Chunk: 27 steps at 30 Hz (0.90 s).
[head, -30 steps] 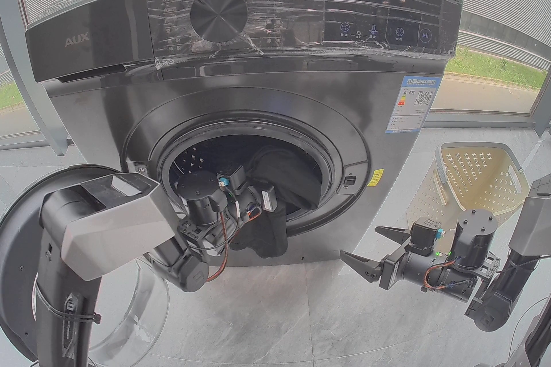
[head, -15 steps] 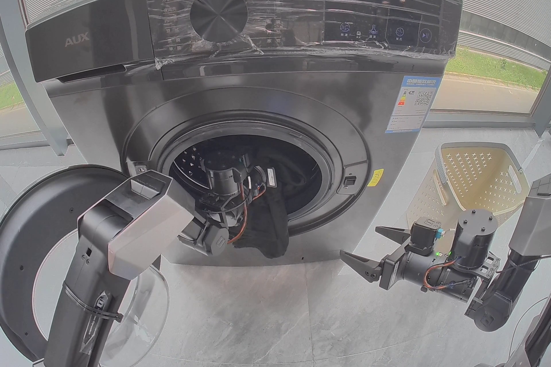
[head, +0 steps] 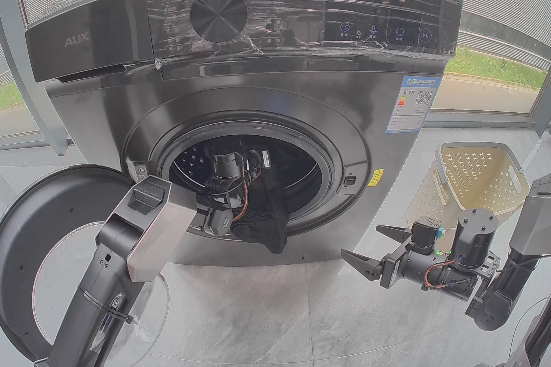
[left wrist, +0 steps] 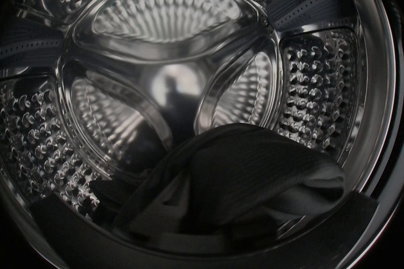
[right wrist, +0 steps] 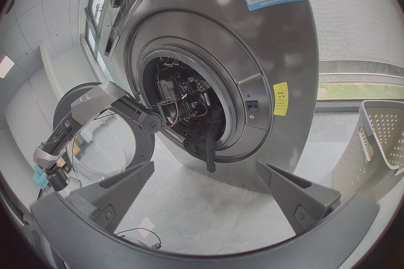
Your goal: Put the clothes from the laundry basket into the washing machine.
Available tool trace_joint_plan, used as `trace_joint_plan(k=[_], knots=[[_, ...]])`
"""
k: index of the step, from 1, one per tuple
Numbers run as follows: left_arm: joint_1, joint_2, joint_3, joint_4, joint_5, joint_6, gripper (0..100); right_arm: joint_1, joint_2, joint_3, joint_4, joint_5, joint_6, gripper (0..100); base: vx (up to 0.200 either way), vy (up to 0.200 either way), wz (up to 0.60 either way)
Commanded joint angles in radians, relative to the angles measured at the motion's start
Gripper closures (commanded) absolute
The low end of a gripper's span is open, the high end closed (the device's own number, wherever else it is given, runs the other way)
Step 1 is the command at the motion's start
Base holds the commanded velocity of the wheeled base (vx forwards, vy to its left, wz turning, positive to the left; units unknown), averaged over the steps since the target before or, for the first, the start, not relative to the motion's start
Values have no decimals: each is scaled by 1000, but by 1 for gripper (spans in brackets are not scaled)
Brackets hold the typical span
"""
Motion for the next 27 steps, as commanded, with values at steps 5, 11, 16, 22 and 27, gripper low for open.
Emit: trace_joint_plan(k=[5,11,16,22,27], knots=[[3,-153,207,89,0,6,0,-3,-2,-3,0,2,-1,0,0,0,0],[0,-362,504,278,-101,15,0,1,-2,-6,0,0,-1,0,0,0,0],[-2,-377,564,327,-123,49,0,1,-2,-6,0,0,-1,0,0,0,0],[-8,-322,587,321,-121,59,0,5,-2,-6,0,0,-1,0,0,0,0],[-10,-271,569,309,-117,59,0,5,-2,-6,0,0,-1,0,0,0,0]])
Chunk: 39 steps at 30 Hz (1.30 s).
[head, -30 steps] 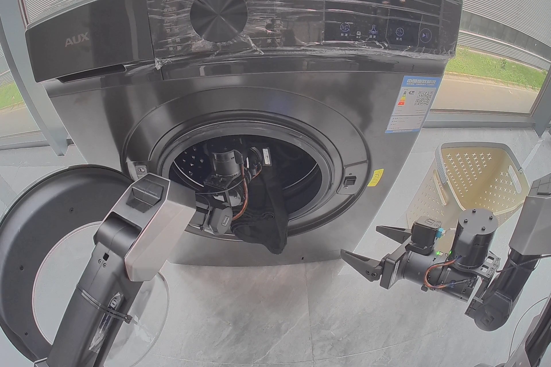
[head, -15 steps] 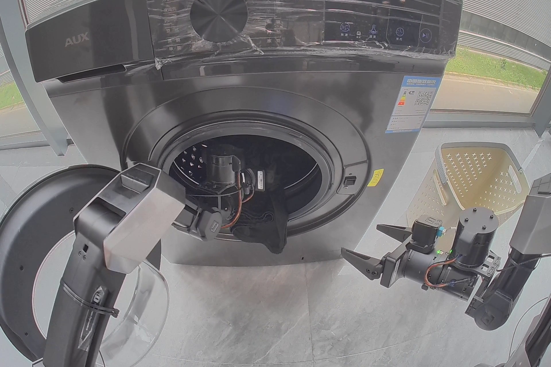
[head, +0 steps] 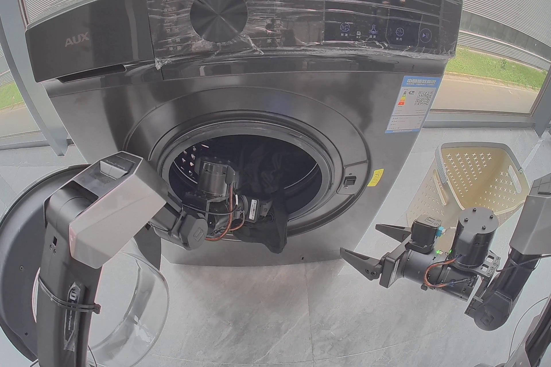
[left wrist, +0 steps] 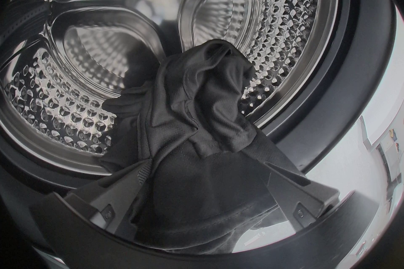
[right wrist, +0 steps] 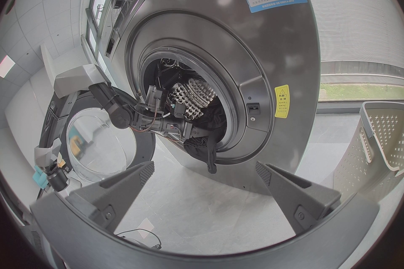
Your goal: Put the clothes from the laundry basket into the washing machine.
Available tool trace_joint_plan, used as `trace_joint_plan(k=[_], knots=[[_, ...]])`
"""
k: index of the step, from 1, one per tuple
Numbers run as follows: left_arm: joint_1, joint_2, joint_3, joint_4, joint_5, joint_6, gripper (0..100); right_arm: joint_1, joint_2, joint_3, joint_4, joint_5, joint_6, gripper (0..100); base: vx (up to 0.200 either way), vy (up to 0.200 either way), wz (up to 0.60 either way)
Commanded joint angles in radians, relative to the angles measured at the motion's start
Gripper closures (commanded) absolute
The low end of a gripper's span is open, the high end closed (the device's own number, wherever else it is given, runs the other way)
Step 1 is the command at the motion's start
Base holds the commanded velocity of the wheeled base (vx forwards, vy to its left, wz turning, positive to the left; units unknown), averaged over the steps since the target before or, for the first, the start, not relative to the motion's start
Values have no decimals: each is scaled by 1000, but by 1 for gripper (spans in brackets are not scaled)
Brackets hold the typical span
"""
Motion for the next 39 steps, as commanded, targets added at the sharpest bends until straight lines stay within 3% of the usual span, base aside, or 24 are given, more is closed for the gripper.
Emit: trace_joint_plan(k=[1,10,11,22,24,30,35,36,39], knots=[[-3,49,-9,-8,3,-1,0,2,3,0,0,0,0,0,0,0,0],[-8,91,-21,-9,5,-3,0,3,3,0,0,0,0,0,0,0,0],[-8,94,-26,-9,5,-3,100,3,3,-2,0,0,0,0,0,0,0],[-5,83,-55,-62,8,-20,100,3,7,-3,0,0,0,0,0,0,0],[-2,88,-87,-81,16,-27,100,3,6,-3,0,0,0,0,0,0,0],[9,144,-291,-180,88,-87,100,3,4,-3,0,0,0,0,0,0,0],[17,180,-382,-206,108,-98,100,3,3,-3,0,0,0,0,0,0,0],[18,181,-383,-215,108,-98,0,2,3,-3,0,0,0,0,0,0,0],[17,177,-368,-220,108,-98,0,-1,3,-5,0,0,0,0,0,0,0]])
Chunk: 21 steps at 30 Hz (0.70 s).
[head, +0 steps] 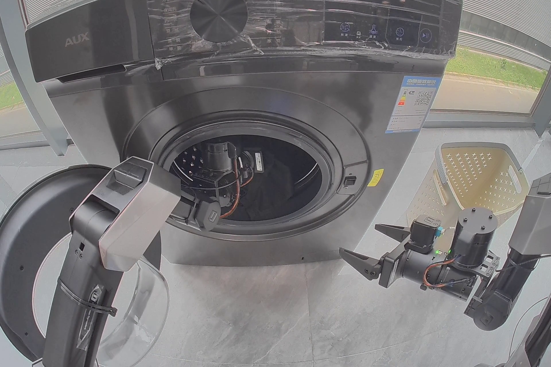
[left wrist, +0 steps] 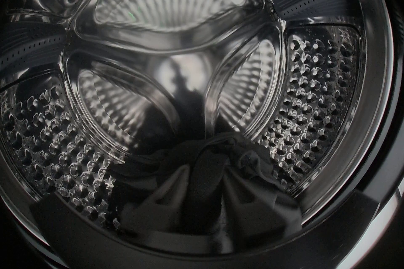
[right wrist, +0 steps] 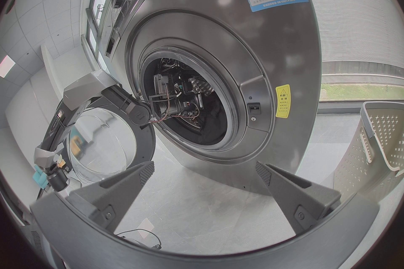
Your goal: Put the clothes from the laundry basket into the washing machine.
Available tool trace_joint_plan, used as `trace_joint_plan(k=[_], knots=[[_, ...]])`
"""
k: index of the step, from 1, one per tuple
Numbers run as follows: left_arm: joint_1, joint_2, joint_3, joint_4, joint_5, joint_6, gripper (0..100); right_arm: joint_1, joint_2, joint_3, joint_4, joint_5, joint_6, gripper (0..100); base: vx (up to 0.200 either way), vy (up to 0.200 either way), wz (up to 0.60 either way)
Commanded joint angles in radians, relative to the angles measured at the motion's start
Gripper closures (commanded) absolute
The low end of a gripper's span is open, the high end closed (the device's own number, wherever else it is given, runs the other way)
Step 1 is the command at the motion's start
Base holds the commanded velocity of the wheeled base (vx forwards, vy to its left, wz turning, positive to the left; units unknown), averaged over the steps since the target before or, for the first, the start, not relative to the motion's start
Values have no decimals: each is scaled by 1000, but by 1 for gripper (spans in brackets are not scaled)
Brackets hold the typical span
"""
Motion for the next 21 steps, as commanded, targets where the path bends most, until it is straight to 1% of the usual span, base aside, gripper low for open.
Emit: trace_joint_plan(k=[1,2,4,6,8,11,14,15,21], knots=[[3,24,-8,-12,7,-7,0,-3,-1,-1,0,0,1,0,0,0,0],[3,19,4,-9,7,-7,0,-3,-1,-1,0,0,0,0,0,0,0],[-3,-19,73,8,4,-9,0,-1,-1,-1,0,0,0,0,0,0,0],[-9,-60,127,33,-11,-7,0,-1,-1,-1,0,0,0,0,0,0,0],[-23,-108,214,82,-43,-7,0,0,-1,-1,0,0,0,0,0,0,0],[-40,-139,283,105,-86,-6,0,2,-1,0,0,0,0,0,0,0,0],[-46,-139,305,105,-93,3,0,2,-1,0,0,0,0,0,0,0,0],[-51,-132,315,103,-102,5,0,2,1,0,0,0,0,0,0,0,0],[-51,-65,286,95,-105,16,0,3,1,0,0,0,1,0,0,0,0]])
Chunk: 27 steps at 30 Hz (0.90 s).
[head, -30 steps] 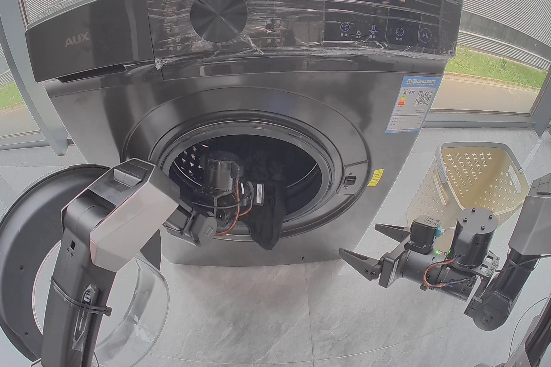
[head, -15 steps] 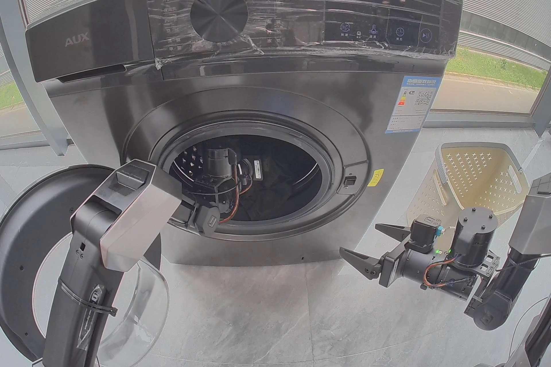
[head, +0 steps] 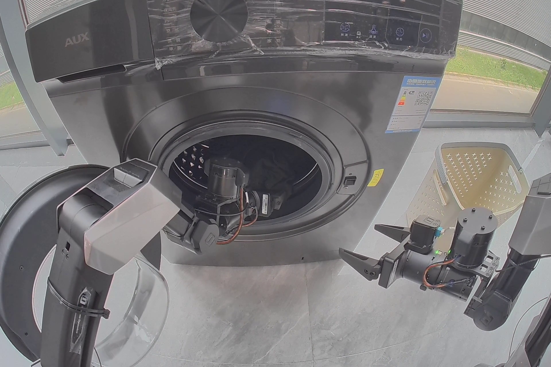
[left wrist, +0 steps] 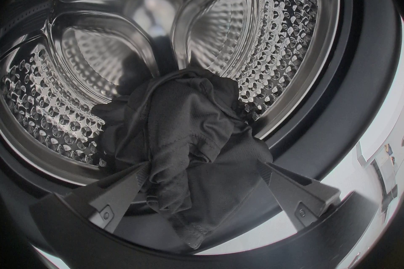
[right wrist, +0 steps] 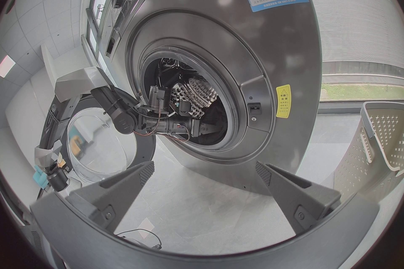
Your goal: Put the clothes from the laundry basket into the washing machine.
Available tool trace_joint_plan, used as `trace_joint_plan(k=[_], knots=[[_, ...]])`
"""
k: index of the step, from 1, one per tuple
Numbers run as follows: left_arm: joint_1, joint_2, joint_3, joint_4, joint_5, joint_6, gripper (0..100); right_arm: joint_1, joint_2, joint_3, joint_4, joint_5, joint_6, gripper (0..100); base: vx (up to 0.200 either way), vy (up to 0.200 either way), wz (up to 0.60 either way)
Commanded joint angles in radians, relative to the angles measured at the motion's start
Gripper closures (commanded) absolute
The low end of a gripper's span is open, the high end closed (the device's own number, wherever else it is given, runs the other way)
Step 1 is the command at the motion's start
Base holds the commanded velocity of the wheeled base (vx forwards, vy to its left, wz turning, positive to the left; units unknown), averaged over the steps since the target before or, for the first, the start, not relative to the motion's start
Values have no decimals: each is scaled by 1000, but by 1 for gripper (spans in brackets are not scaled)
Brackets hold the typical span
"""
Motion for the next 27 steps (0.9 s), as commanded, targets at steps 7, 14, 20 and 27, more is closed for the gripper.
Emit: trace_joint_plan(k=[7,14,20,27], knots=[[-1,92,-57,1,1,9,100,1,1,0,0,0,0,0,0,0,0],[-1,129,-116,-11,7,6,100,0,1,0,0,0,1,0,0,0,0],[19,123,-220,-37,49,-8,100,1,1,-1,0,0,1,0,0,0,0],[50,138,-356,-63,90,-36,100,1,4,0,0,0,1,0,0,0,0]])
